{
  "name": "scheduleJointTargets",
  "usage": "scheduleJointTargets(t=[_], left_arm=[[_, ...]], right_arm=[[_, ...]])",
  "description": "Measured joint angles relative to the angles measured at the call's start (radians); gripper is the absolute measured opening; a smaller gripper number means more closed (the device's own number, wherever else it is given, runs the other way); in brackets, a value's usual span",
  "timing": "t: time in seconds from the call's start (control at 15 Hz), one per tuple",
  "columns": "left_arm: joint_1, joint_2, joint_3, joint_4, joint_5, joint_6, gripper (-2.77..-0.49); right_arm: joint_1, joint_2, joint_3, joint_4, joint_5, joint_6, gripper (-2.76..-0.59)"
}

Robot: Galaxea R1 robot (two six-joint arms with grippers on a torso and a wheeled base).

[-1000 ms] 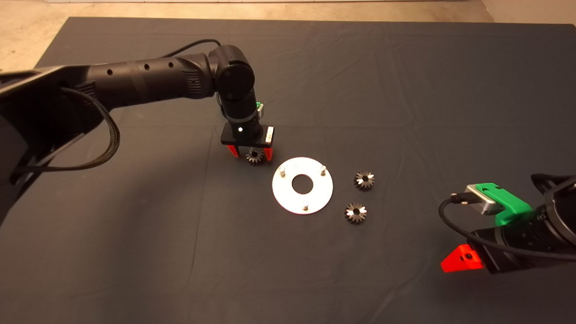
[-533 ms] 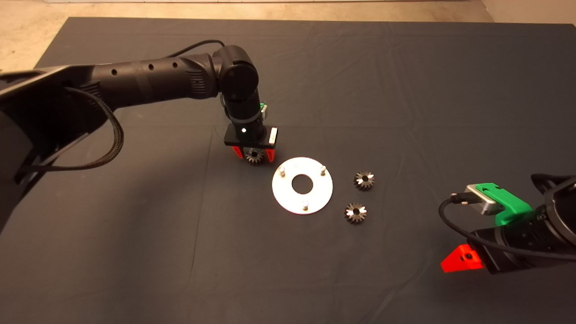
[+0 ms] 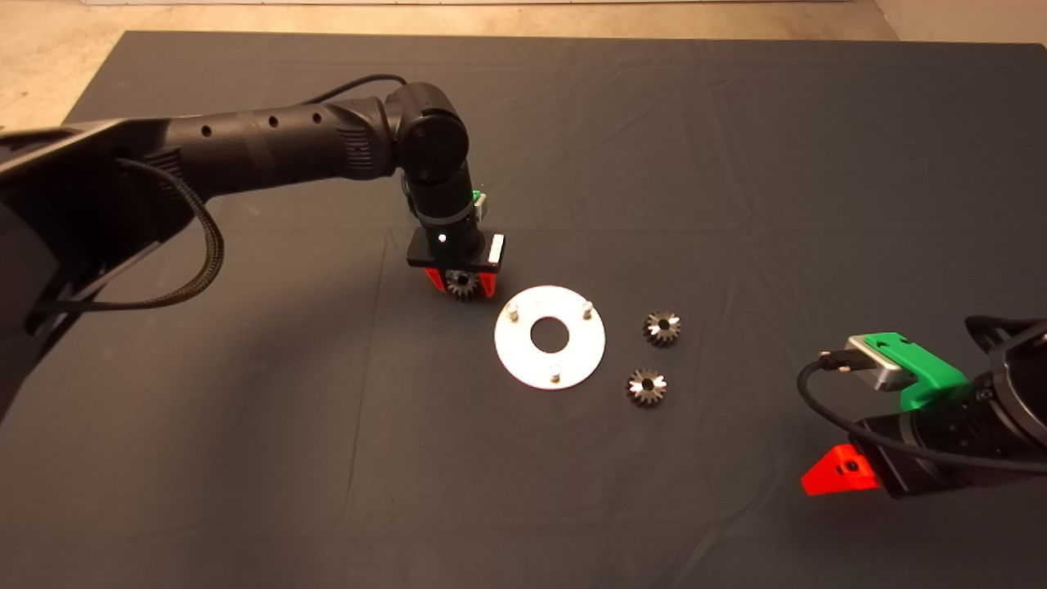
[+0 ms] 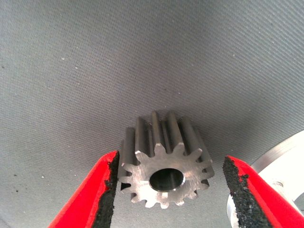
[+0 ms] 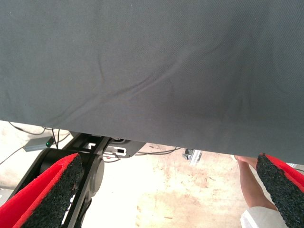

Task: Install three planetary gears onto the carrier pins

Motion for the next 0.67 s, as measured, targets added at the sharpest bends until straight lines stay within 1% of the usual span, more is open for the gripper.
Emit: scheduleJointTargets(t=[0.07,0.2,0.27,0.33,0.47,0.53,0.67], left_arm=[[0.000,0.000,0.000,0.000,0.001,0.002,-1.90],[0.000,0.000,-0.001,0.000,0.000,0.002,-1.91],[0.000,0.000,-0.003,0.000,0.003,0.003,-2.00],[0.000,0.000,-0.004,0.000,0.004,0.002,-2.04],[0.000,0.000,-0.004,0.000,0.004,0.002,-2.04],[0.000,-0.001,-0.004,0.000,0.006,0.003,-2.14],[0.000,-0.001,-0.004,0.000,0.006,0.002,-2.17]], right_arm=[[0.000,0.000,0.000,0.000,0.000,0.000,-0.62],[0.000,0.000,0.000,0.000,0.000,0.000,-0.62],[0.000,0.000,0.000,0.000,0.000,0.000,-0.62],[0.000,0.000,0.000,0.000,0.000,0.000,-0.62],[0.000,0.000,0.000,0.000,0.000,0.000,-0.62],[0.000,0.000,0.000,0.000,0.000,0.000,-0.62],[0.000,0.000,0.000,0.000,0.000,0.000,-0.62]])
